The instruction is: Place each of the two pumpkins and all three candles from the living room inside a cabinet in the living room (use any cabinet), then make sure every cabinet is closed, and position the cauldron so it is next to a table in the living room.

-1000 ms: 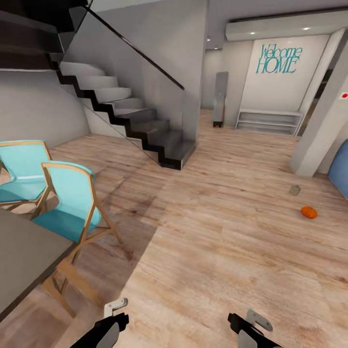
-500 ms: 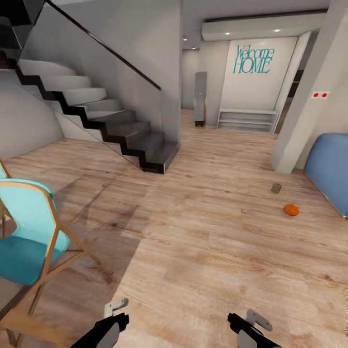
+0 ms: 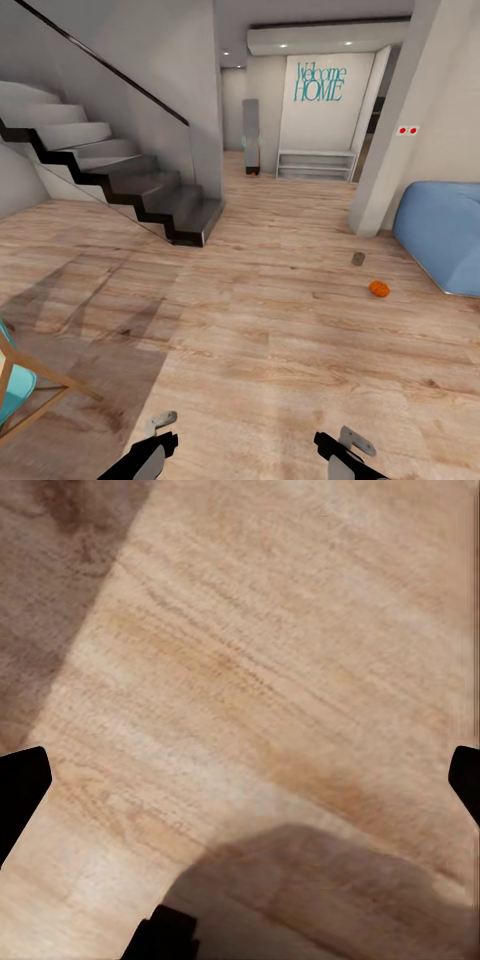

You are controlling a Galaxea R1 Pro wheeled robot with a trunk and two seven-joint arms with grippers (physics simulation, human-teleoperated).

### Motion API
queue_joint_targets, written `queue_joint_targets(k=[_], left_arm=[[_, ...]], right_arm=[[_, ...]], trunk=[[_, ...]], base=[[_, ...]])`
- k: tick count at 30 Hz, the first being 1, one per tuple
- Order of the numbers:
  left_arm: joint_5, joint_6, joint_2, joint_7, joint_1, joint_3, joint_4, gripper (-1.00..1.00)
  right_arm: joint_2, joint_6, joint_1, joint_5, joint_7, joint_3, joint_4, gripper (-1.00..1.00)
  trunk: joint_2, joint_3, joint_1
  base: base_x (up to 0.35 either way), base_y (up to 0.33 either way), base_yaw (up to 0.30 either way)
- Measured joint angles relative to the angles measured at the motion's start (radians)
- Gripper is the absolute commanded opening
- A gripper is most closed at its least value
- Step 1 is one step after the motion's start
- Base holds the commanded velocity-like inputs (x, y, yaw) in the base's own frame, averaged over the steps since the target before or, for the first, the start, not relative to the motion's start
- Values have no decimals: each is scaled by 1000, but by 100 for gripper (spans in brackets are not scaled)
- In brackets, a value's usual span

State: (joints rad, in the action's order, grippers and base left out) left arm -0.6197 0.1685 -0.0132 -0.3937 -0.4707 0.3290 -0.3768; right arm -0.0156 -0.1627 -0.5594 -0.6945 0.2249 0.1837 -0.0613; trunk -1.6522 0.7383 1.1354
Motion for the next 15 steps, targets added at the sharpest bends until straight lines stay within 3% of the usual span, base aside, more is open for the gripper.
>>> queue_joint_targets(k=[15], left_arm=[[1, 0, 0, 0, -1, 0, 0, 100]], right_arm=[[-1, 1, 0, 5, 0, 1, 0, 100]], trunk=[[0, 0, 0]], base=[[341, 0, -1]])
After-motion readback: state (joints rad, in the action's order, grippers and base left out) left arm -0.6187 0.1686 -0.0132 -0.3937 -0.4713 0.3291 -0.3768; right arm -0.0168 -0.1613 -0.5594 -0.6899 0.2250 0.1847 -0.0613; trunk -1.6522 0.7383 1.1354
